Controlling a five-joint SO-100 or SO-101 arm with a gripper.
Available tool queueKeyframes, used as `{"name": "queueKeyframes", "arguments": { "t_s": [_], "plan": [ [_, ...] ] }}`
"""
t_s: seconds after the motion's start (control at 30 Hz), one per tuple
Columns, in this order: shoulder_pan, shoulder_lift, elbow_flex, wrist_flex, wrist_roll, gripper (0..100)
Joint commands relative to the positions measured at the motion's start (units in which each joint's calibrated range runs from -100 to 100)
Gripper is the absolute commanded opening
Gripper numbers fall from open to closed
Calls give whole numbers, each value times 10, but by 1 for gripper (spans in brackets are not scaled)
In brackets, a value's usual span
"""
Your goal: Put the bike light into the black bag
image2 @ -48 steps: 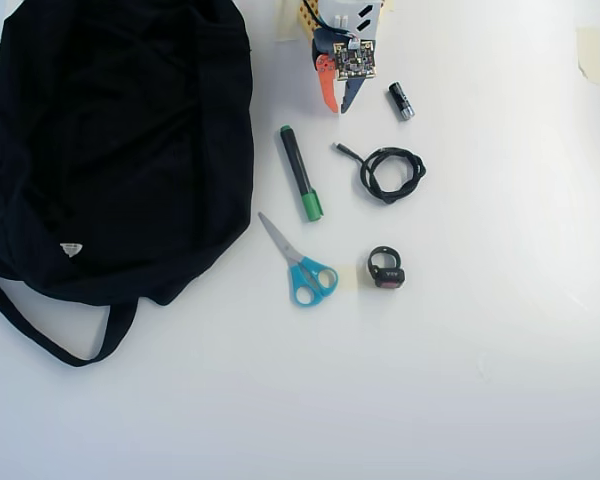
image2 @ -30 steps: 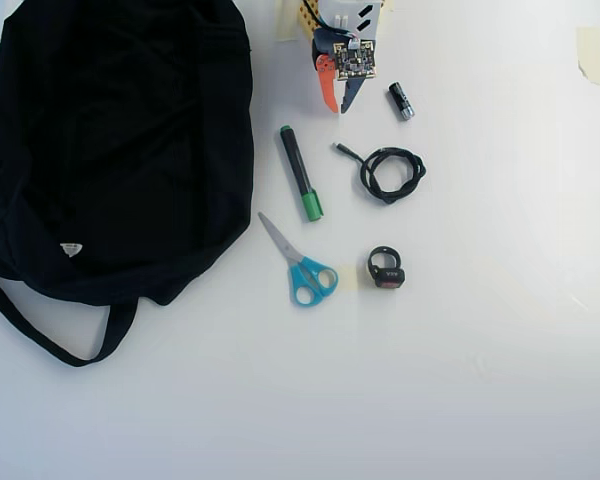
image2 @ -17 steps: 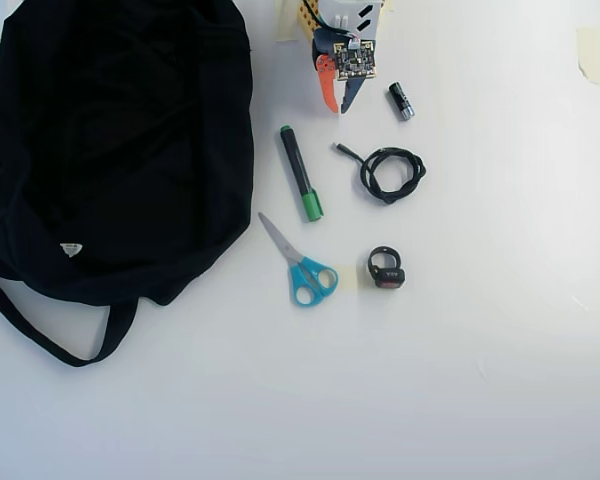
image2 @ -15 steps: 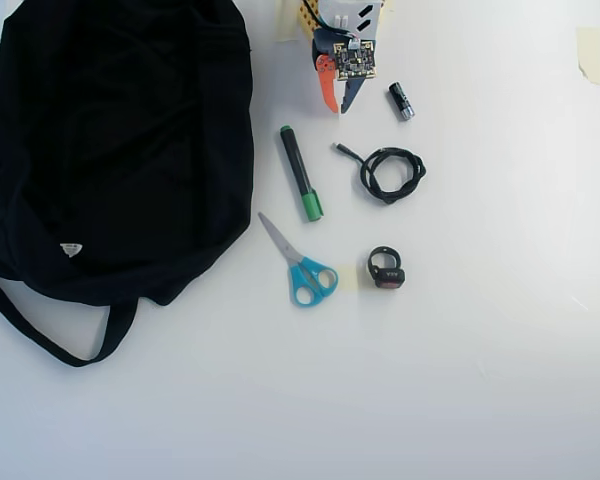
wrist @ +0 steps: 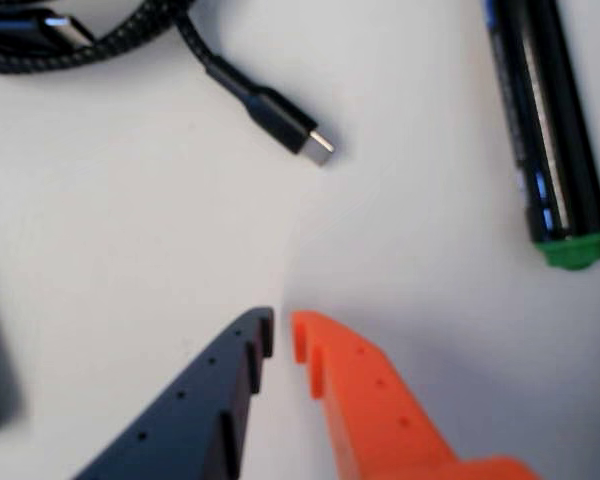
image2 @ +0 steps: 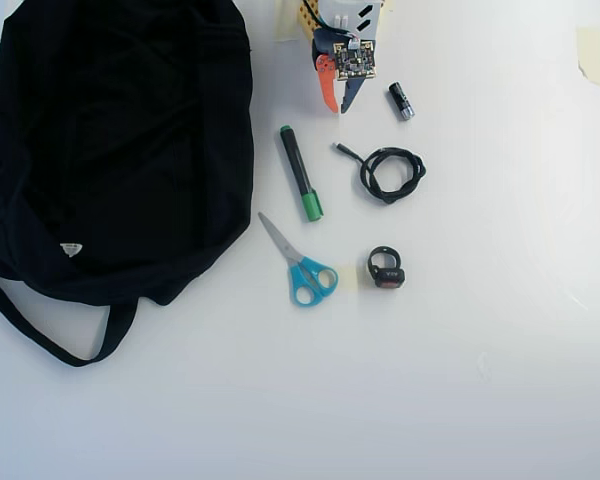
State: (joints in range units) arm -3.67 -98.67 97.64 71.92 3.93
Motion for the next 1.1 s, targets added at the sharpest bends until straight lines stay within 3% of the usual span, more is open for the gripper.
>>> {"name": "queueKeyframes", "arguments": {
  "t_s": [0.0,0.63,0.83,1.07],
  "plan": [
    [-4,-4,16,-1,1,2],
    [-18,7,-20,-33,-2,2],
    [-50,8,-39,-127,-2,2],
    [-61,144,-111,-357,-2,2]
  ]
}}
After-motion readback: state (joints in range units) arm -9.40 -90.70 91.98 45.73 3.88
